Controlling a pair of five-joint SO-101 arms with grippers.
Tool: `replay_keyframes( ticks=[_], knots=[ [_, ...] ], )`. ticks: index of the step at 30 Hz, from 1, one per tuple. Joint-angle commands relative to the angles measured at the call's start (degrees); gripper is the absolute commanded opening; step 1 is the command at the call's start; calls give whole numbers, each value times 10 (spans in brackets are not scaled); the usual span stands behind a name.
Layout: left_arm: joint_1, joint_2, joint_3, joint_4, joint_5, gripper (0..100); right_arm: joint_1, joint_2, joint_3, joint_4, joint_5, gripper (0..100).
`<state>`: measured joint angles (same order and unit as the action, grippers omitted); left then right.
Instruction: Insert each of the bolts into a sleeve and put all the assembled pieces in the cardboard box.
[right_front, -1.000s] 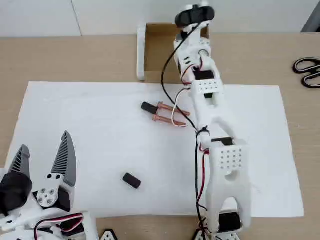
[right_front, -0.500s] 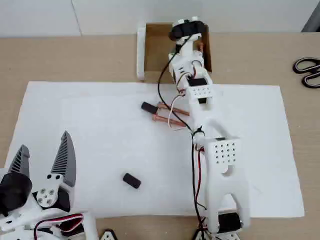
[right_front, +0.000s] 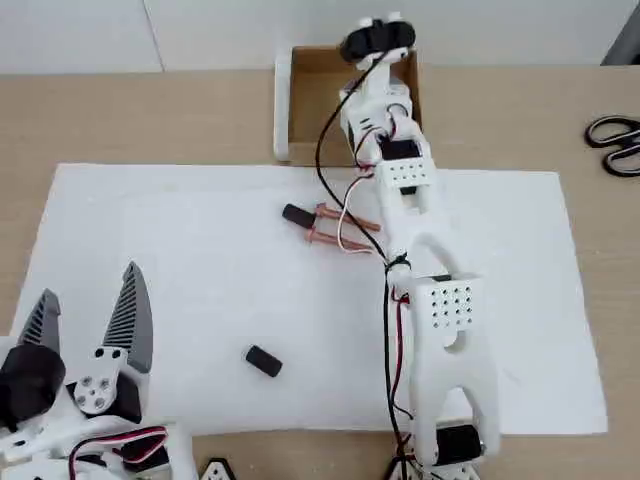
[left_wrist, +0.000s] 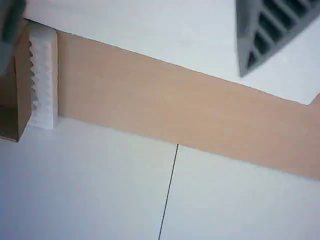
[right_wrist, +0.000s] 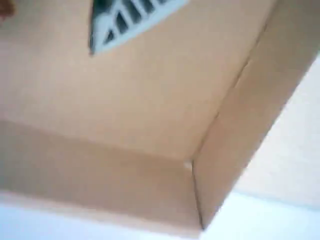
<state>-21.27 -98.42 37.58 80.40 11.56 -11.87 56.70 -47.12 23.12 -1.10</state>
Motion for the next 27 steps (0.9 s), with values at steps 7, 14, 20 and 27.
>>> replay_keyframes(
  ticks=[7, 14, 20, 27],
  knots=[
    [-2, -2, 18, -12, 0, 280, -2, -138, -59, 220, 5, 199],
    [-1, -2, 20, -11, 0, 280, -9, -247, -59, 485, 4, 199],
    [-1, -2, 20, 4, -1, 280, -47, -278, -59, 657, 3, 199],
    [-1, -2, 21, 5, -2, 280, -101, -278, -57, 727, 6, 199]
  ],
)
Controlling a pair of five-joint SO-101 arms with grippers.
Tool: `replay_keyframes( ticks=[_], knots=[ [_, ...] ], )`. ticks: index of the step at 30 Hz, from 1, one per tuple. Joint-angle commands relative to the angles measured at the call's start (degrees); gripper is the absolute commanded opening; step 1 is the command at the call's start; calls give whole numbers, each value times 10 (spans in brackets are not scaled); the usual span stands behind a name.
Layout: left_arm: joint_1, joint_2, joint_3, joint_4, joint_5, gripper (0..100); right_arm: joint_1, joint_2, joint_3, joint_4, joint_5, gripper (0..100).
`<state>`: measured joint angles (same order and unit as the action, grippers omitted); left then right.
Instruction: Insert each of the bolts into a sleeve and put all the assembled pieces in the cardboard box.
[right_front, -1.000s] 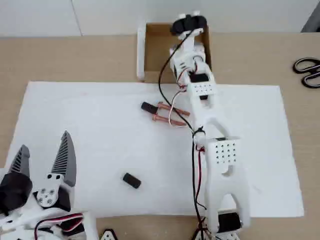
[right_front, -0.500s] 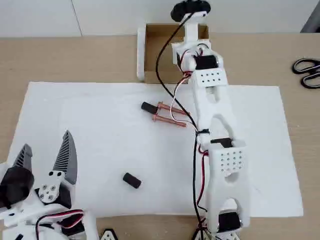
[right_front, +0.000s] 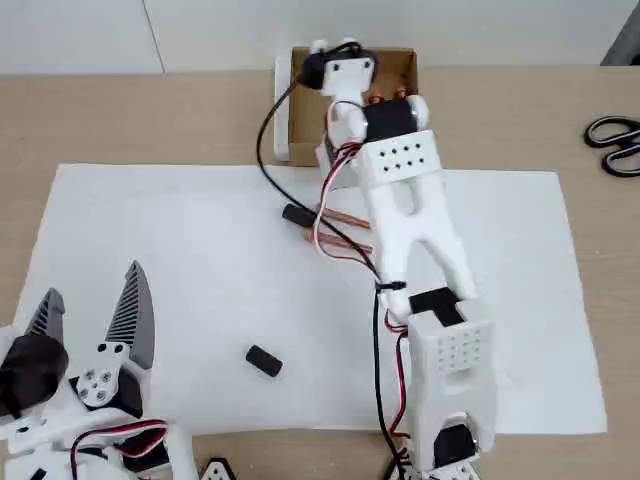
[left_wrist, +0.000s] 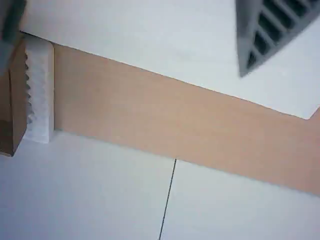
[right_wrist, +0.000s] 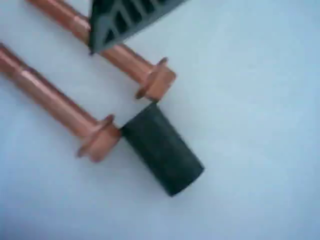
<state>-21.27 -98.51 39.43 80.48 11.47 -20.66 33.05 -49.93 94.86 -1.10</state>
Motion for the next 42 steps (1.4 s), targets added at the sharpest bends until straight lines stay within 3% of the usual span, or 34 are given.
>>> replay_keyframes(
  ticks=[1, 9, 16, 21, 42],
  knots=[
    [-1, -1, 2, 5, -1, 280, -18, -42, -29, 10, 6, 199],
    [-1, -1, 14, 13, -2, 280, -33, -36, -21, 15, 14, 199],
    [0, -1, 14, 12, -2, 280, -45, -43, 106, 16, 185, 199],
    [0, -1, 14, 12, -2, 280, -87, -43, 155, 16, 239, 200],
    [0, -1, 14, 12, 0, 280, -97, 23, 154, -10, 287, 201]
  ],
)
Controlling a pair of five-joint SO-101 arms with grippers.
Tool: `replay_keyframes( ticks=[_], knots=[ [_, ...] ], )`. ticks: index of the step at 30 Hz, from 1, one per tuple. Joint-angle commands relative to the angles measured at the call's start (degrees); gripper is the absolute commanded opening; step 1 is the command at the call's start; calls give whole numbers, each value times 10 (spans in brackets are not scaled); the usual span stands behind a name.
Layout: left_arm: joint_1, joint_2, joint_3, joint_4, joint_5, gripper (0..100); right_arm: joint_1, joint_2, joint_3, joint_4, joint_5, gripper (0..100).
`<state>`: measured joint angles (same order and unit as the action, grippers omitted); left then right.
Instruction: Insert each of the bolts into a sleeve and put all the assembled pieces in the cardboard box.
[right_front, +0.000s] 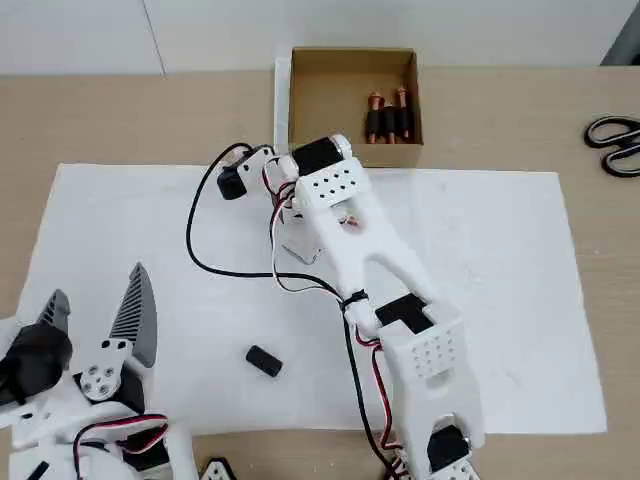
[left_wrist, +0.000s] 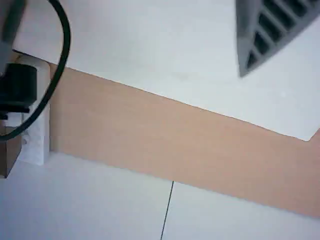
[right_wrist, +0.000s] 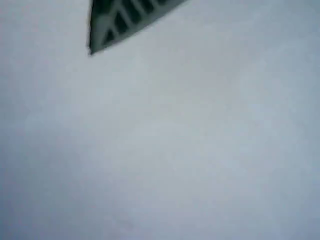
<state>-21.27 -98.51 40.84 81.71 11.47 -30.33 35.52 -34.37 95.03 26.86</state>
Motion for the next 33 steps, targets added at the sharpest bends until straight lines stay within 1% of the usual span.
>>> replay_keyframes(
  ticks=[1, 6, 16, 21, 24, 26, 29, 33],
  knots=[
    [0, -1, 0, 0, 0, 280, 0, 2, -2, -15, 17, 201],
    [0, -1, 0, 0, 0, 280, 0, 18, -3, -16, 36, 201],
    [0, -1, 0, 0, 0, 280, -1, -15, -11, -9, 30, 201],
    [0, -1, 0, 0, 0, 280, -6, -55, -11, 11, -37, 201],
    [0, -1, 0, 0, 0, 280, -15, -79, -2, 18, -105, 201],
    [0, -1, 0, 0, 0, 280, -27, -99, 18, 21, -136, 201],
    [0, -1, 0, 0, 0, 280, -55, -138, 63, 22, -156, 201],
    [-3, -1, -1, -11, -4, 280, -93, -195, 142, 22, -157, 201]
  ],
)
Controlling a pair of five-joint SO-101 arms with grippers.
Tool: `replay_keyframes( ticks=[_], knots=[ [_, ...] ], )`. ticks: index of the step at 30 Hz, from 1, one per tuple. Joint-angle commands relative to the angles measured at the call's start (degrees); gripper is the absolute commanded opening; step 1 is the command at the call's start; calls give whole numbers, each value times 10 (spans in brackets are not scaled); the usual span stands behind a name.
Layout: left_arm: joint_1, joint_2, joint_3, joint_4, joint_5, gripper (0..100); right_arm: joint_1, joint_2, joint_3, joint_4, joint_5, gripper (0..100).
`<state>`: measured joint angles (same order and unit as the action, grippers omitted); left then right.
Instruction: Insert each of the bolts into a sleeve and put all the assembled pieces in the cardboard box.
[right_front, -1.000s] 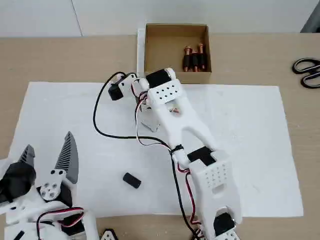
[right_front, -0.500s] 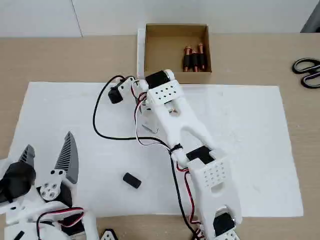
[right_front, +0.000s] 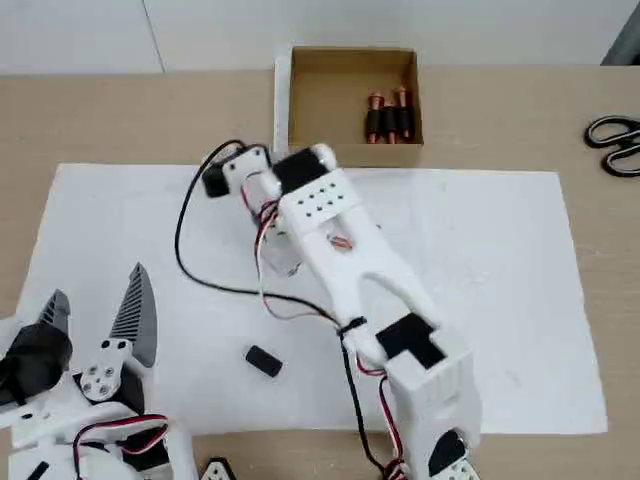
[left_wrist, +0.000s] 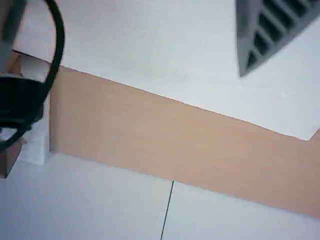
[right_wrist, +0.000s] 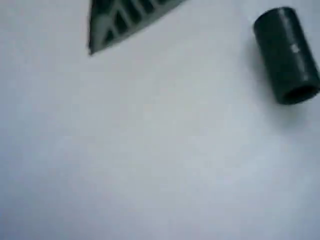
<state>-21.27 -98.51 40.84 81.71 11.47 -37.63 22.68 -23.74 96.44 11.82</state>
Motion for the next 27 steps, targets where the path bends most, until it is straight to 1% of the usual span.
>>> replay_keyframes(
  ticks=[1, 4, 6, 8, 12, 14, 21, 24, 27],
  knots=[
    [-4, -1, -1, -17, -4, 280, -25, -80, 53, 8, -7, 200],
    [-5, -1, -6, -21, -25, 280, -29, -122, 101, 8, -5, 199],
    [-30, -1, -11, -21, -47, 280, -28, -146, 130, 8, -6, 199],
    [-84, -1, -13, -24, -51, 280, -28, -167, 153, 7, -5, 199],
    [-220, -1, -11, -47, -50, 280, -28, -194, 181, 7, -5, 199],
    [-271, -1, -11, -54, -49, 280, -27, -201, 192, 5, -4, 200],
    [-396, -1, -12, -49, -51, 280, -29, -201, 208, 3, -8, 199],
    [-426, 0, -7, -53, -51, 280, -37, -201, 228, 2, -8, 199],
    [-412, 3, -7, -58, -50, 280, -48, -201, 247, 1, -9, 200]
  ],
)
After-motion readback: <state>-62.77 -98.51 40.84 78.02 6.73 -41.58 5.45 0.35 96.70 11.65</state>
